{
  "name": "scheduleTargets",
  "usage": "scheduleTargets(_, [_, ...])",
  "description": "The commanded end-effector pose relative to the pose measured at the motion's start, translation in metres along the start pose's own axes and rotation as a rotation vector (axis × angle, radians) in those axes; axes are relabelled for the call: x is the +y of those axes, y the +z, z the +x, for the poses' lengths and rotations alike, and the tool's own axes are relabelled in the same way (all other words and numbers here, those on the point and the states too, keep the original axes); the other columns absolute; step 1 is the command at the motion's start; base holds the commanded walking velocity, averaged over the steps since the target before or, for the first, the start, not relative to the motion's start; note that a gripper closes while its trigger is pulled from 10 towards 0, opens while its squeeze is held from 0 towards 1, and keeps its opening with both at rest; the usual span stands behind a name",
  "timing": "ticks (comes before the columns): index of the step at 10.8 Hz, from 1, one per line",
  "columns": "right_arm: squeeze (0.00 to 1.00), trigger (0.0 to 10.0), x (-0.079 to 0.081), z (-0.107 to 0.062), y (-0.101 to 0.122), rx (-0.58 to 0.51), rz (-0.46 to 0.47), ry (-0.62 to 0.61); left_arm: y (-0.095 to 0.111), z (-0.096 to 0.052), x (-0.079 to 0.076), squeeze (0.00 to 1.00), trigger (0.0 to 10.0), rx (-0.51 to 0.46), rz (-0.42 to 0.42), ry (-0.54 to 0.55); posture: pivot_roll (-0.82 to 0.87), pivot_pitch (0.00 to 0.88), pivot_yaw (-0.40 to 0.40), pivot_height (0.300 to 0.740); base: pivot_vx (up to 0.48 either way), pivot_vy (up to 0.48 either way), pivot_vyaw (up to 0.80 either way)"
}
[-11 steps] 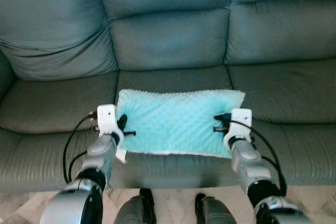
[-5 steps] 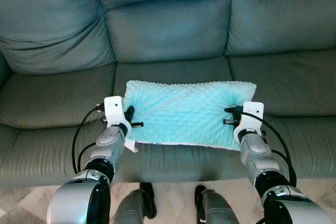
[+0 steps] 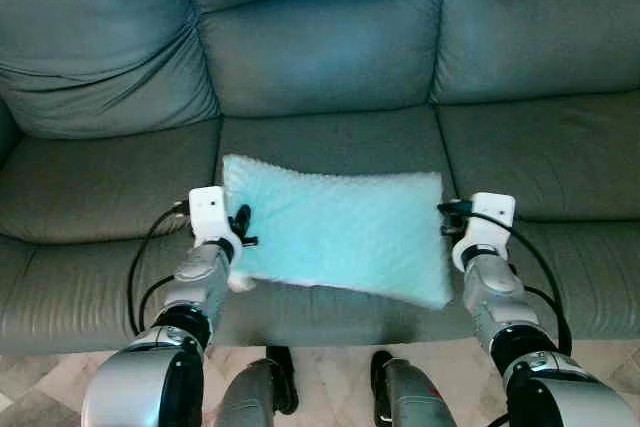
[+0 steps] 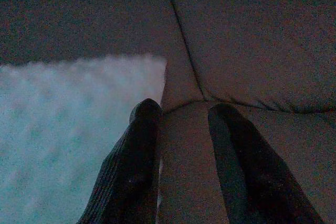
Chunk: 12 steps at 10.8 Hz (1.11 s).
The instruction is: Move the pillow to the sofa
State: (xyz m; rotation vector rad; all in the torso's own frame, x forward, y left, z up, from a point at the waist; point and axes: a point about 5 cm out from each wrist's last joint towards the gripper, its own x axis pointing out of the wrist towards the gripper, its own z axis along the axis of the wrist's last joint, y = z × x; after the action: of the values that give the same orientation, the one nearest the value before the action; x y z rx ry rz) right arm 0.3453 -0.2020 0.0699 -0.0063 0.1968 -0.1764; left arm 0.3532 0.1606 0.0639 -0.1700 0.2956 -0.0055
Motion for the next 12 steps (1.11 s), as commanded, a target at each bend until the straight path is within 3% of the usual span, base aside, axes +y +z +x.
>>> scheduleTargets(1, [1.0, 10.0, 0.0, -0.004, -0.011, 0.039, 0.007, -0.003, -0.014, -0.005, 0.012, 1.0, 10.0, 0.042, 0.005, 0.038, -0.14, 0.38, 0.101, 0.74, 0.0, 0.0, 0.0])
scheduleTargets(5, [1.0, 10.0, 0.003, -0.002, -0.007, 0.025, 0.004, 0.004, -0.016, -0.006, 0.009, 1.0, 10.0, 0.049, -0.004, 0.035, -0.14, 0.379, 0.099, 0.74, 0.0, 0.0, 0.0])
scheduleTargets(12, [1.0, 10.0, 0.008, 0.001, 0.0, 0.004, 0.007, 0.036, -0.034, -0.012, 0.01, 1.0, 10.0, 0.111, 0.077, 0.009, -0.13, 0.311, 0.108, 0.74, 0.0, 0.0, 0.0])
